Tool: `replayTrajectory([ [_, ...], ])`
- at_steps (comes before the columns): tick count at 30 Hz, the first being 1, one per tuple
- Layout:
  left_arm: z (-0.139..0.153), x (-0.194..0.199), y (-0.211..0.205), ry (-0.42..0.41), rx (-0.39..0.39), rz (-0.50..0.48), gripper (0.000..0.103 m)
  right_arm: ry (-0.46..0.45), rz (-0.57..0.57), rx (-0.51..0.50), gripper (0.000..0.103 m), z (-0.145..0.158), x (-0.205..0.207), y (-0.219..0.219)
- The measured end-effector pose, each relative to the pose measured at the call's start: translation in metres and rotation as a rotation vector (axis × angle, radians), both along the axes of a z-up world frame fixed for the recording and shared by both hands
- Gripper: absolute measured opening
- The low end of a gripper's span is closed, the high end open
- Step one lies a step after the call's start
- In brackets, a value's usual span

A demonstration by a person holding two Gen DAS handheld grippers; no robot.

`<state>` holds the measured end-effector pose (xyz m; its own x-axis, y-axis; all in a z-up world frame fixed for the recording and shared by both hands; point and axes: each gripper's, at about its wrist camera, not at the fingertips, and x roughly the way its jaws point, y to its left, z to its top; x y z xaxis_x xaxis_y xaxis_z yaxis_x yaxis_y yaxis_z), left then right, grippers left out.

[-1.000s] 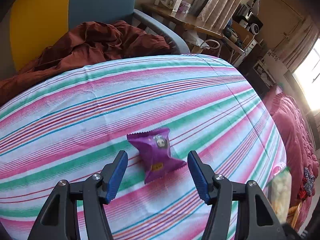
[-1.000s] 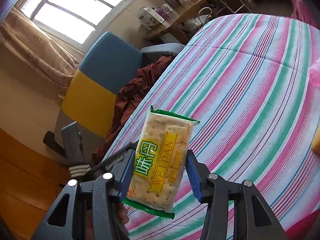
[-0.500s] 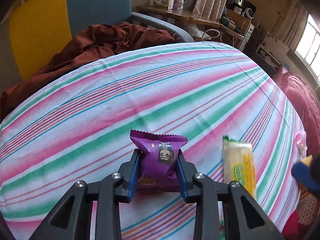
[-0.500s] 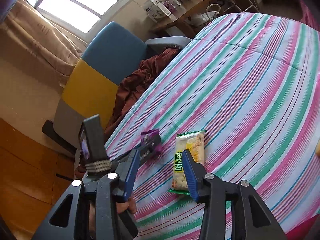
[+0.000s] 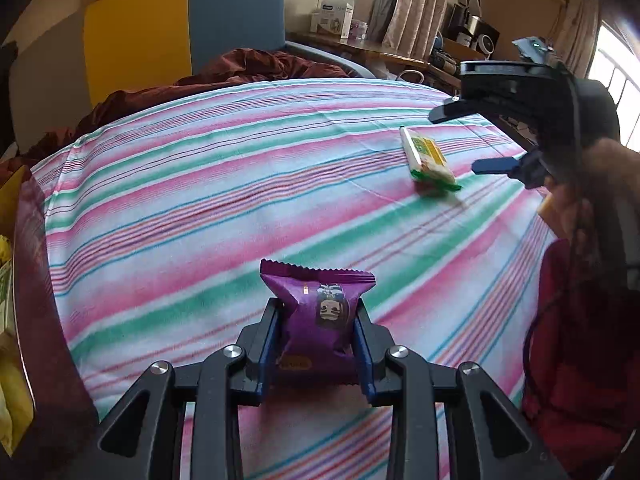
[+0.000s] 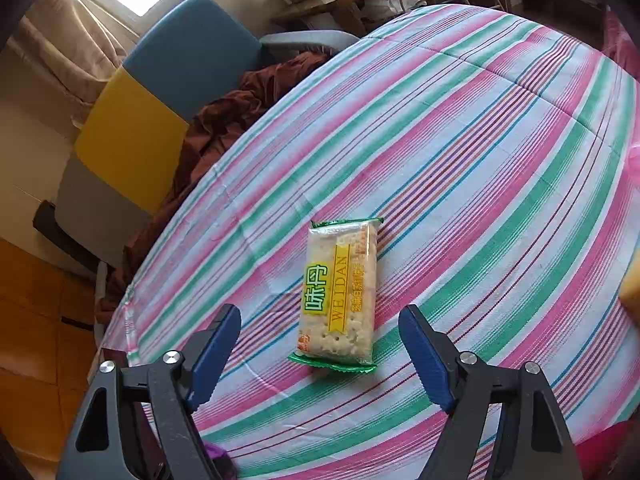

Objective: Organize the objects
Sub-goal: 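Grasp the purple candy packet with the left gripper while the right gripper holds the cracker bag, then carry the purple candy packet toward the gold tray with the left gripper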

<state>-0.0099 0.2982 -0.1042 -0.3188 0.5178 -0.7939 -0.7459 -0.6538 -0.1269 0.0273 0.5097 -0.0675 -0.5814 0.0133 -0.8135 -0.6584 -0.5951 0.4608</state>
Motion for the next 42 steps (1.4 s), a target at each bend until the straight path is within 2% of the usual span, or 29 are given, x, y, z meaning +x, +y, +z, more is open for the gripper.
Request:
replayTrajectory([
  [6,-0.003,0.001,-0.009,0.007,0.053,-0.02,0.033,-0.102,-0.001,0.085,0.087,-0.005,-0.013,-0.002],
  [14,-0.009,0.003,-0.009,0.046,0.089,-0.024,0.033,-0.235,0.091,0.221,0.09,-0.021,-0.05,-0.007],
  [15,-0.01,0.002,-0.01,0.038,0.095,-0.023,0.033,-0.285,0.119,0.214,0.089,-0.03,-0.056,-0.01],
  [16,-0.01,0.001,-0.011,0.03,0.105,-0.022,0.033,-0.317,0.139,0.255,0.088,-0.032,-0.06,-0.014],
  [17,-0.011,-0.001,-0.013,0.02,0.117,-0.02,0.034,-0.325,0.163,0.305,0.075,-0.029,-0.062,-0.019],
  [18,-0.011,-0.002,-0.014,0.013,0.126,-0.018,0.034,-0.323,0.182,0.333,0.052,-0.027,-0.063,-0.023],
  [20,-0.012,-0.001,-0.012,0.02,0.126,-0.017,0.034,-0.312,0.201,0.334,0.049,-0.025,-0.062,-0.026],
  [22,-0.012,0.0,-0.011,0.027,0.124,-0.017,0.035,-0.269,0.257,0.363,0.049,-0.017,-0.064,-0.039],
  [25,-0.012,0.002,-0.01,0.031,0.123,-0.016,0.035,-0.146,0.45,0.359,0.049,-0.007,-0.075,-0.076],
  [28,-0.013,0.004,-0.01,0.043,0.115,-0.015,0.035,-0.203,0.627,0.405,0.049,-0.022,-0.084,-0.113],
  [29,-0.013,0.004,-0.01,0.047,0.114,-0.015,0.034,-0.223,0.655,0.441,0.049,-0.025,-0.082,-0.12],
  [30,-0.013,0.005,-0.01,0.048,0.113,-0.015,0.034,-0.218,0.667,0.46,0.049,-0.024,-0.082,-0.123],
  [34,-0.013,0.006,-0.01,0.056,0.107,-0.015,0.034,-0.203,0.649,0.397,0.049,-0.026,-0.081,-0.116],
  [38,-0.013,0.008,-0.01,0.064,0.099,-0.015,0.034,-0.203,0.666,0.445,0.05,-0.028,-0.078,-0.121],
  [42,-0.013,0.009,-0.008,0.073,0.086,-0.018,0.034,-0.191,0.663,0.44,0.05,-0.028,-0.074,-0.117],
])
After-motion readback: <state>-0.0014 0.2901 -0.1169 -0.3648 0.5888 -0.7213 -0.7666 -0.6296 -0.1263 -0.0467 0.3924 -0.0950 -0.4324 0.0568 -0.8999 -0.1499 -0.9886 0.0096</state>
